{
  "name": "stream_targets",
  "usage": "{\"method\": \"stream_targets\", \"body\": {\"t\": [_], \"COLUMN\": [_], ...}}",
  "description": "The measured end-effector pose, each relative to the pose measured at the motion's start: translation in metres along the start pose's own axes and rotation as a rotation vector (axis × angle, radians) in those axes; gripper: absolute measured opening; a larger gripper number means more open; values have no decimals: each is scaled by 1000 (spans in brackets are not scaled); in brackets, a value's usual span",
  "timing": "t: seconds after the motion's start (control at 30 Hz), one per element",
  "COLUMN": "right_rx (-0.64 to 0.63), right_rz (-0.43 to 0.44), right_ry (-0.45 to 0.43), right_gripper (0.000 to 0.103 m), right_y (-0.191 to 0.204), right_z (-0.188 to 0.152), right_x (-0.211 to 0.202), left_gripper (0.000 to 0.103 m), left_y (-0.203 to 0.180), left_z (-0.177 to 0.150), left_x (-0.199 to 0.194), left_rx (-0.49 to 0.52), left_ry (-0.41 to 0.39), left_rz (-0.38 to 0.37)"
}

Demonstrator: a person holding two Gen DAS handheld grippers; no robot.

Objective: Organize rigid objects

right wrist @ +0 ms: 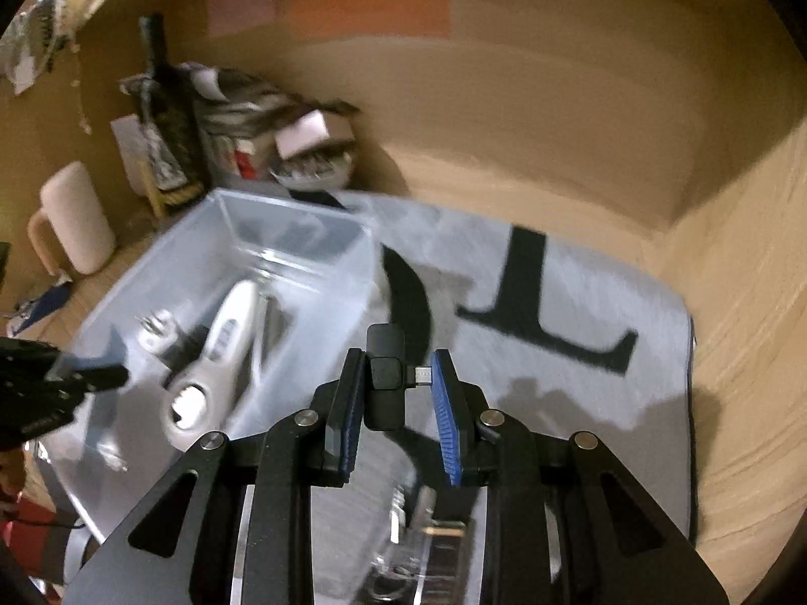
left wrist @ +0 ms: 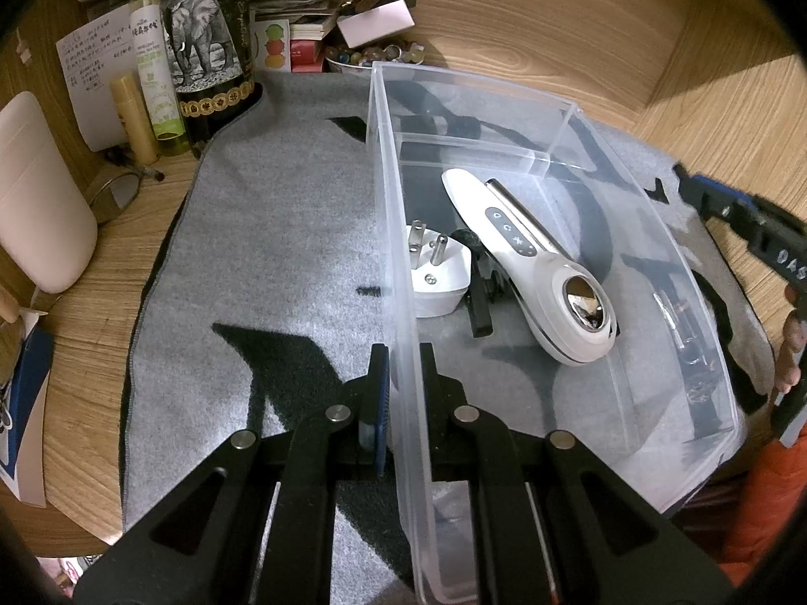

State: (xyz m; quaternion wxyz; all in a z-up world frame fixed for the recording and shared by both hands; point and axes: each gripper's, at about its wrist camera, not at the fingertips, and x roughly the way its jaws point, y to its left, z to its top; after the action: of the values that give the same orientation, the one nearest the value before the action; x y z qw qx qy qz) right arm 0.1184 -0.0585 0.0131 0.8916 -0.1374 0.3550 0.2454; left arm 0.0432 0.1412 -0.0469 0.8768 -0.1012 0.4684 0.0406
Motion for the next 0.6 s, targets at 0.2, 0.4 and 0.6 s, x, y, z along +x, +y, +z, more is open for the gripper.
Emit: {"method": "stream_targets", "body": {"t": [0.2,0.4,0.6], "right_rx": [-55,-106,-153], "right_rz": [42,92,143], "right_ry": [-55,-89,-72], "right_gripper": [24,24,24], "right_y": [22,46,71], "right_z": [14,23,22], "right_x": [-12,-17,-9], "left_gripper": [9,9,9], "left_y": [0,0,0], "left_z": [0,0,0], "left_x": [0,0,0], "left_rx": [0,0,-1], "left_ry": [0,0,-1], "left_rz": [0,0,-1]}}
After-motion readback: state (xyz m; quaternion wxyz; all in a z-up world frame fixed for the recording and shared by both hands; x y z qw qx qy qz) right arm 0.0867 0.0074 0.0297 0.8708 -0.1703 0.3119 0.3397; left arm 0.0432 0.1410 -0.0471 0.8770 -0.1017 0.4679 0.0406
